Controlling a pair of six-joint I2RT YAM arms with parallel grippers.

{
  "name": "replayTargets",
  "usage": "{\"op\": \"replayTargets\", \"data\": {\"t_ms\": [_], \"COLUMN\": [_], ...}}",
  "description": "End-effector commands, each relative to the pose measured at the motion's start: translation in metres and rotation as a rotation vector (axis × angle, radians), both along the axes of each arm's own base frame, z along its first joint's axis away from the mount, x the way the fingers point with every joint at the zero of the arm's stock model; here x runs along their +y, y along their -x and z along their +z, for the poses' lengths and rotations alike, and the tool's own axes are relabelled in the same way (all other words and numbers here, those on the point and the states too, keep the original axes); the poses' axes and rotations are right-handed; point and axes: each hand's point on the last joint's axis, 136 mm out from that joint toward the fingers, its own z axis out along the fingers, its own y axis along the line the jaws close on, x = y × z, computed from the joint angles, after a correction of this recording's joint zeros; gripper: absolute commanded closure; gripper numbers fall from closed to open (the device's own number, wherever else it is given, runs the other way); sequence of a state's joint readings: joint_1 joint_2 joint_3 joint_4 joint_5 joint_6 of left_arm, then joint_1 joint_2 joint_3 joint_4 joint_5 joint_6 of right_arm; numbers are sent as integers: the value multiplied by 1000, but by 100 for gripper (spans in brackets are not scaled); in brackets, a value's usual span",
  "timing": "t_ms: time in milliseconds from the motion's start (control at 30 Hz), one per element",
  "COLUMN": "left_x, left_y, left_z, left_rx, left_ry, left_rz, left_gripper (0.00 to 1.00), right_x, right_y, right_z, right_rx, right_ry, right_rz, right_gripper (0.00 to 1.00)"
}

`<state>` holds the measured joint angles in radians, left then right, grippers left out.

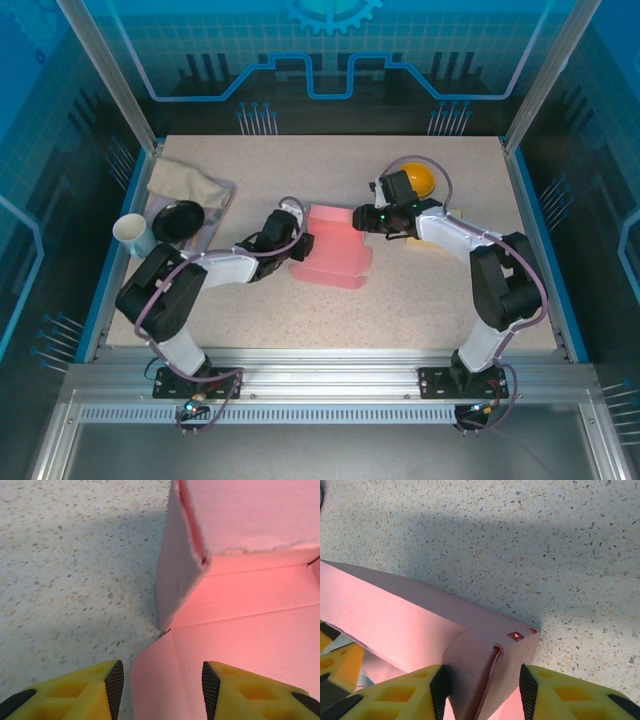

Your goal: Fold the paper box

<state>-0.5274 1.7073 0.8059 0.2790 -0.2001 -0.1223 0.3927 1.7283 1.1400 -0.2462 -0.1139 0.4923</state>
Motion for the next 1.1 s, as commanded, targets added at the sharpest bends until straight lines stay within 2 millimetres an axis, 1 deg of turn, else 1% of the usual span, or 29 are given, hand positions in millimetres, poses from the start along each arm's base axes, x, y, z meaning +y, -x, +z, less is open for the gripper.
{"op": "replayTargets", "data": {"t_ms": [0,100,167,233,300,333,367,400,433,467,533,600,767,833,933,1067], "left_x": [-19,-19,-10,-4,3,8,12,21,27,31,38,42,37,28,17,18], "left_y": [-22,-39,-52,-62,-67,-69,-71,-73,-73,-74,-73,-73,-68,-66,-60,-54], "left_z": [9,4,1,-6,-16,-20,-21,-21,-20,-20,-20,-22,-28,-30,-31,-31], "left_rx": [-45,-48,-44,-2,12,13,9,-5,-11,-13,-8,0,23,27,22,14], "left_ry": [-9,-85,-151,-209,-270,-313,-343,-382,-407,-421,-456,-472,-448,-405,-340,-342], "left_rz": [-59,-30,36,93,142,176,206,258,292,314,355,367,337,284,214,194], "left_gripper": [51,51,52,55,57,61,73,87,94,99,100,100,99,96,95,98], "right_x": [1,3,4,4,4,4,4,4,2,2,-1,-2,0,2,8,9], "right_y": [17,19,19,20,20,20,20,20,20,20,19,19,17,16,13,10], "right_z": [-26,-28,-29,-30,-30,-30,-31,-31,-31,-31,-31,-32,-31,-29,-18,9], "right_rx": [96,101,104,106,106,106,107,107,105,103,103,103,99,95,62,7], "right_ry": [45,44,44,49,49,50,51,55,61,64,75,78,70,59,25,4], "right_rz": [38,54,61,67,72,73,73,71,68,64,55,53,48,52,66,69], "right_gripper": [56,56,56,56,56,56,56,56,56,56,56,56,56,56,55,52]}}
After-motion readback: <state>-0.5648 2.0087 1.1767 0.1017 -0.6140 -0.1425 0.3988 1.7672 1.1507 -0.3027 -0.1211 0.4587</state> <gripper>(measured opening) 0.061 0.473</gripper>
